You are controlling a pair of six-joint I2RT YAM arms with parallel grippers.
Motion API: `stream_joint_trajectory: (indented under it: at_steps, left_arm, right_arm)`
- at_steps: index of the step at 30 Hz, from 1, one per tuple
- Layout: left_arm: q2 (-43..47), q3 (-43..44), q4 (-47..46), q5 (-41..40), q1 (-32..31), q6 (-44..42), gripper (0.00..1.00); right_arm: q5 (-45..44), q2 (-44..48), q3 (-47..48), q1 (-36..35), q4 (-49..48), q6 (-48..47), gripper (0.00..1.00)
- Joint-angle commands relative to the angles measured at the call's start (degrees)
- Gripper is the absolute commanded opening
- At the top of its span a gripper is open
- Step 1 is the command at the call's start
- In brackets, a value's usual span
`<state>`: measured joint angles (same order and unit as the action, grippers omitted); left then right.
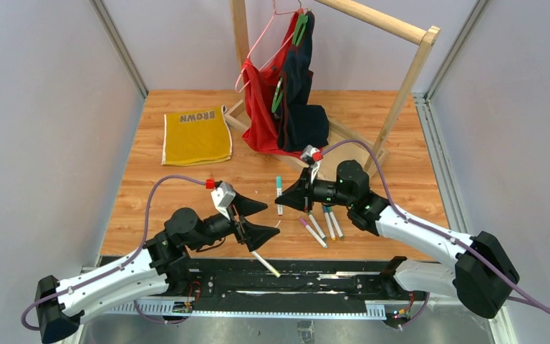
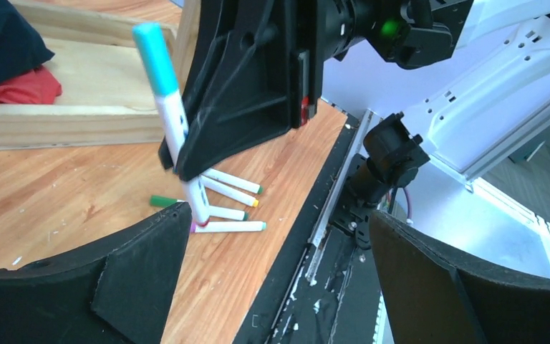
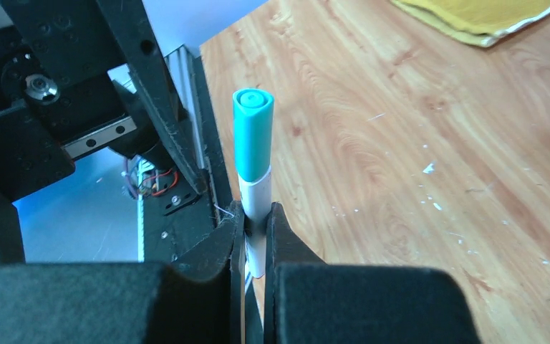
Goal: Insert the pens into the pen caps
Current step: Press the pen cap onto the pen.
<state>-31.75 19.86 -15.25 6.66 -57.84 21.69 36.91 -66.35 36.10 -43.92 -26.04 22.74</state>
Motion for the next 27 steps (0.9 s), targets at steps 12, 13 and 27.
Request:
stream_joint_trajectory:
  at_steps: [12,13,27]
  left_arm:
    - [-3.37,-7.17,-15.49,2.54,-0.48,6.04,0.71]
    - [-3.90,-7.32,-16.58,2.49,-0.44,6.33,0.68]
    - [-4.91,-7.60,-17.06,-3.37,-0.40,7.09,0.53]
  right_arm:
    - [-5.24,4.02,-1.31,-4.02,-9.38,3.55,0.01]
    - [-5.15,3.93,-1.20,-4.73,-9.67,3.89,0.01]
    - [-6.87,3.86,-0.42,-9.73,-8.65,4.36,0.01]
